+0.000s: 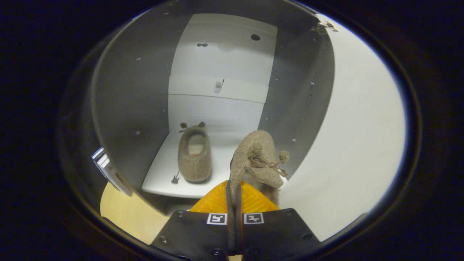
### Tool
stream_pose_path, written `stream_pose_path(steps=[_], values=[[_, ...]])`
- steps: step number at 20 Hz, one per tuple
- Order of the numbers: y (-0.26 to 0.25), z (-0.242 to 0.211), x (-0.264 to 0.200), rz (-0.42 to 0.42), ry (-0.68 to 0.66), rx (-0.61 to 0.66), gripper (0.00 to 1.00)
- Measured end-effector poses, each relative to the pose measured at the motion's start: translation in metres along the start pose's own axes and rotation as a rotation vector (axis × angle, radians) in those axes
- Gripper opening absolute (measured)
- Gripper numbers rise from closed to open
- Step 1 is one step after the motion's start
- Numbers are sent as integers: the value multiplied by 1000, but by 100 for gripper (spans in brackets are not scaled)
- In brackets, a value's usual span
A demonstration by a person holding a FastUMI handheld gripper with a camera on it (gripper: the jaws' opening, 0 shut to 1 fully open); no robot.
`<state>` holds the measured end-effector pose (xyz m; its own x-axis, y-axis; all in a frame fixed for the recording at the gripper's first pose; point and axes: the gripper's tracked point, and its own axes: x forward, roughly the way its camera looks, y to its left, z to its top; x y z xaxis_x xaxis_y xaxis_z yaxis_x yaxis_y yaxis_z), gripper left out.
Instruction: Open the shoe cabinet door, grab the shoes and put them into the shoe cabinet, then close the shoe cabinet door.
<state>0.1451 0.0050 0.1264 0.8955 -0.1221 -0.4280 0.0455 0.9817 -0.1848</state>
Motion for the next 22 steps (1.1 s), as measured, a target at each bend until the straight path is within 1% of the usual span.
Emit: stream_pose_path(steps=[3, 5, 7, 9, 14, 18, 22], values=[[-3, 34, 53, 2, -15, -22, 2], [-4, 48, 88, -1, -9, -27, 2], [-3, 48, 118, 2, 12, -56, 2], [0, 38, 142, 4, 61, -79, 2], [10, 31, 165, 25, 85, -134, 2], [16, 21, 178, 49, 131, -97, 2], [21, 17, 186, 72, 179, -11, 3]])
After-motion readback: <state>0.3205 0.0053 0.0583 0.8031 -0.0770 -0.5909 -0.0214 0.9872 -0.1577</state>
